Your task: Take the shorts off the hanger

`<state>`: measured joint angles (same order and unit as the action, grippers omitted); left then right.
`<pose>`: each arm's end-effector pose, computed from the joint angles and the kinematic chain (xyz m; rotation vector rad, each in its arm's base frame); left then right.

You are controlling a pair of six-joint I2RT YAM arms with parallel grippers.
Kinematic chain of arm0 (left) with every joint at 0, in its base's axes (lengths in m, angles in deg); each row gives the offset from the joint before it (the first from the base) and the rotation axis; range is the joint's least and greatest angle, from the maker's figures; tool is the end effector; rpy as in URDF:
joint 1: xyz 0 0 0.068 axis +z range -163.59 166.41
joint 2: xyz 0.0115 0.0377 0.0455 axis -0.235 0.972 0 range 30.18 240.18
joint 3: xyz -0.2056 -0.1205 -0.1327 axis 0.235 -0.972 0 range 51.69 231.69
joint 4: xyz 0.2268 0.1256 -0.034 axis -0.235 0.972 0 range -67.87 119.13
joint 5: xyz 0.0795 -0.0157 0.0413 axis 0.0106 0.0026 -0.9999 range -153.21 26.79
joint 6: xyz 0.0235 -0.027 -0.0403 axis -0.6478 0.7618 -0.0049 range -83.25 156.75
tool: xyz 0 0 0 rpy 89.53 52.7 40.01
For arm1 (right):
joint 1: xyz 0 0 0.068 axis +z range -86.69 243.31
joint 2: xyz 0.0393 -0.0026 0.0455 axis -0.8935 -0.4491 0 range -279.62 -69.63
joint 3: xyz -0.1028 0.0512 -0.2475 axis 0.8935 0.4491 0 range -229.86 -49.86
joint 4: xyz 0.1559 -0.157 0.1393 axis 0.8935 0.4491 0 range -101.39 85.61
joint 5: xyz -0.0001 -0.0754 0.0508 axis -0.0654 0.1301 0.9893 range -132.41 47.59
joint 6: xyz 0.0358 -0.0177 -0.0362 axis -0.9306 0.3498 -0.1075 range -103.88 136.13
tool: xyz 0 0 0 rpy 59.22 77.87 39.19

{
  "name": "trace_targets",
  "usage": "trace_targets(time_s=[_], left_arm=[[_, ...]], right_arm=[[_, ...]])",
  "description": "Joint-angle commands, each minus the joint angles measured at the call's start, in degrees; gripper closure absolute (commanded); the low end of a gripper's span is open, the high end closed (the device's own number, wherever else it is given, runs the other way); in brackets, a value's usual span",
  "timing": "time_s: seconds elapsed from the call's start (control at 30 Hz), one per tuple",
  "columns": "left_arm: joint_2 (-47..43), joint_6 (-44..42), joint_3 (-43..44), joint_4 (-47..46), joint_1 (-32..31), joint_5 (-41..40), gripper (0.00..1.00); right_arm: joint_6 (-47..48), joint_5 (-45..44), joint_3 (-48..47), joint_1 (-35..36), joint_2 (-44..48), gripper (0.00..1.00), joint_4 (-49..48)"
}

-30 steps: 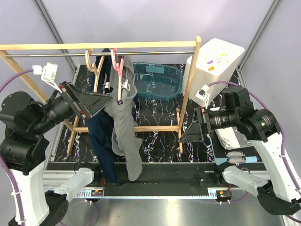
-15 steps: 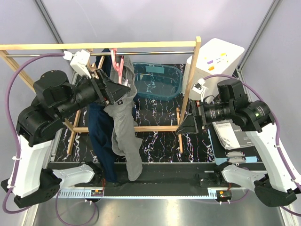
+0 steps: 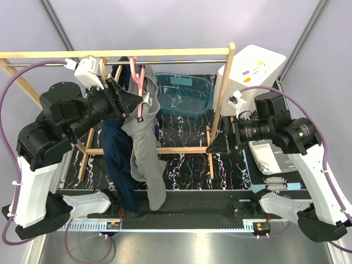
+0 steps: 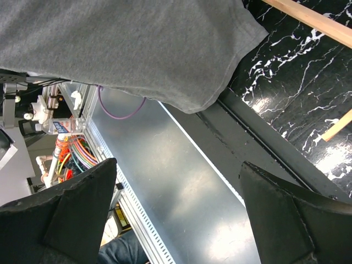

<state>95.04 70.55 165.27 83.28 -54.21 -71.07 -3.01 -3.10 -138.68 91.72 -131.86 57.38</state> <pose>0.1027 -0.0817 0.5527 0.0079 1.8593 -0.8007 0.1340 0.0980 0.4422 -0.5665 2.3363 1.2005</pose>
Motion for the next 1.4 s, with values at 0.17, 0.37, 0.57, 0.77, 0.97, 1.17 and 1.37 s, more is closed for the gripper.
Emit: trace_targets(time_s=[0.17, 0.37, 0.57, 0.77, 0.97, 1.17, 1.37], left_arm=[[1.8, -1.8, -0.2, -1.1, -0.4, -5.5, 0.52], [2.5, -1.9, -0.5, -1.1, -0.3, -6.2, 0.53], [2.0, -1.7, -4.2, -1.2, -0.3, -6.7, 0.52], [1.1, -0.8, -6.2, -2.2, -0.3, -6.6, 0.51], [2.0, -1.3, -6.1, -3.1, -0.3, -5.9, 0.70], [2.6, -3.3, -4.5, -3.6, -0.4, -7.0, 0.96], [-1.0, -8.1, -9.4, -10.3, -0.3, -6.6, 1.00]], right_arm=[[-0.6, -3.1, -0.7, 0.3, 1.0, 0.00, -2.1], [-1.7, -4.6, -0.4, 0.3, 1.6, 0.00, -2.4], [-2.6, -5.9, 0.4, 0.3, 2.3, 0.00, -2.8], [-3.5, -6.9, 0.8, 0.3, 2.5, 0.00, -3.0], [-3.9, -7.4, 0.7, 0.3, 2.6, 0.00, -3.3], [-4.1, -8.1, 1.7, 0.3, 3.8, 0.00, -3.2], [-3.5, -8.9, 2.2, 0.3, 4.3, 0.00, -2.6]])
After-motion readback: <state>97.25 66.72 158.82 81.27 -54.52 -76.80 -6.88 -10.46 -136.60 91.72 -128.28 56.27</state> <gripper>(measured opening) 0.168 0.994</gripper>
